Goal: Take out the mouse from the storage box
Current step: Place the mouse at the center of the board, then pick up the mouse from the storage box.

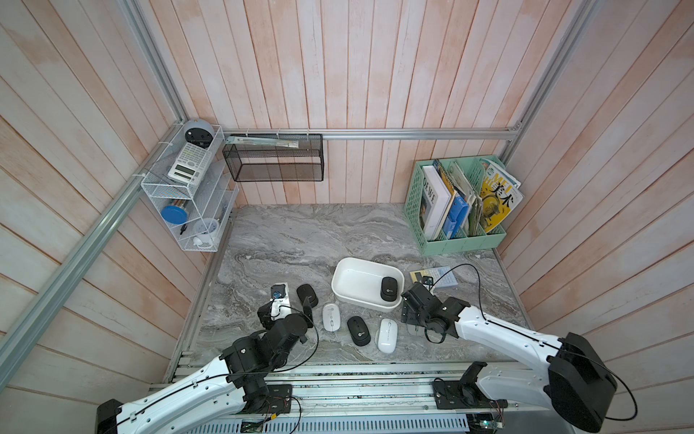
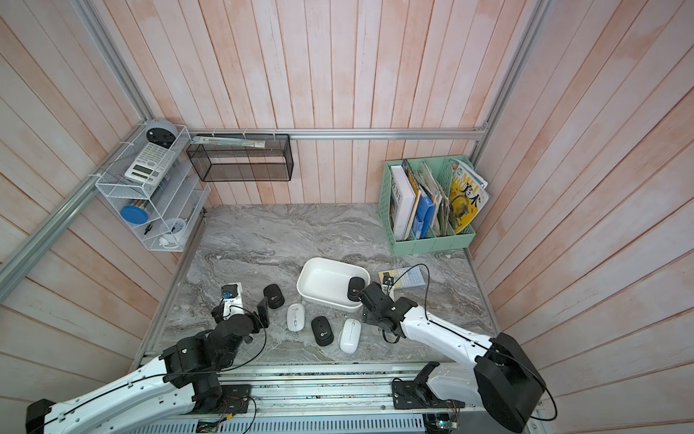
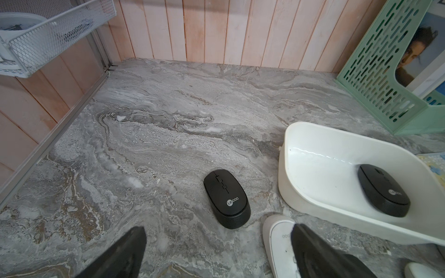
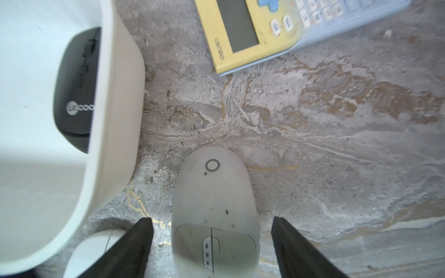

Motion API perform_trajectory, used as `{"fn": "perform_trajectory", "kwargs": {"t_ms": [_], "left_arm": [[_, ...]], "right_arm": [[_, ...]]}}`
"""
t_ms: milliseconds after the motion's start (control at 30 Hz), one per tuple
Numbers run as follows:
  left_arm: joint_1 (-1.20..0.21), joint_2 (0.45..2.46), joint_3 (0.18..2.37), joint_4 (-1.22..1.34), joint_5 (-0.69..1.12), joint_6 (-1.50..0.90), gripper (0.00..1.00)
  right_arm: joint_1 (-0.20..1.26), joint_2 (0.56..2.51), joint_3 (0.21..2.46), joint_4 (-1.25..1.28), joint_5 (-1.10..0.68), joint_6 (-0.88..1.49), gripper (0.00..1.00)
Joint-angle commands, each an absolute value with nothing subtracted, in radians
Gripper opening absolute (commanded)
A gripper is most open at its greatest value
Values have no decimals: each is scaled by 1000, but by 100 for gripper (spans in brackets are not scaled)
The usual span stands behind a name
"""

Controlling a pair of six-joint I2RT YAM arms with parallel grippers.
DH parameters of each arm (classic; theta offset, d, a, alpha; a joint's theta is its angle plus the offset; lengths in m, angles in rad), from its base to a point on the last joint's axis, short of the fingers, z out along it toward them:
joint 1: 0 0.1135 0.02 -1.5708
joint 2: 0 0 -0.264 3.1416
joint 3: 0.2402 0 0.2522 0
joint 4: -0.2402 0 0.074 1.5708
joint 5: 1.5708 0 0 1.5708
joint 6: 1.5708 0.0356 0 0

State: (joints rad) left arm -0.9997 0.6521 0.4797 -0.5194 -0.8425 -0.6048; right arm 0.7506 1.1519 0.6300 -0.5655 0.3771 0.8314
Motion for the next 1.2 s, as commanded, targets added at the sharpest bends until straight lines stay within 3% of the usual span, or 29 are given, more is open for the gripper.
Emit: {"fn": "perform_trajectory", "kwargs": {"t_ms": [0,167,467,733,1167], "left_arm": [[-996,726,547,-511,-794,-607,100],[-996,918,713,-529,-637,-615,100],[-996,1410,1101,-635,-400,-568,100],[-996,1771,1406,-720,-286,-526,96],[-996,2059,1656,-763,-176,-529,90]], "right_arm": [[747,1052,634,-655,477,780,84],[729,855,565,-639,544,715,88],[688,604,442,-559,491,632,91],[687,560,425,-549,477,624,91],[686,494,394,-524,444,603,91]]}}
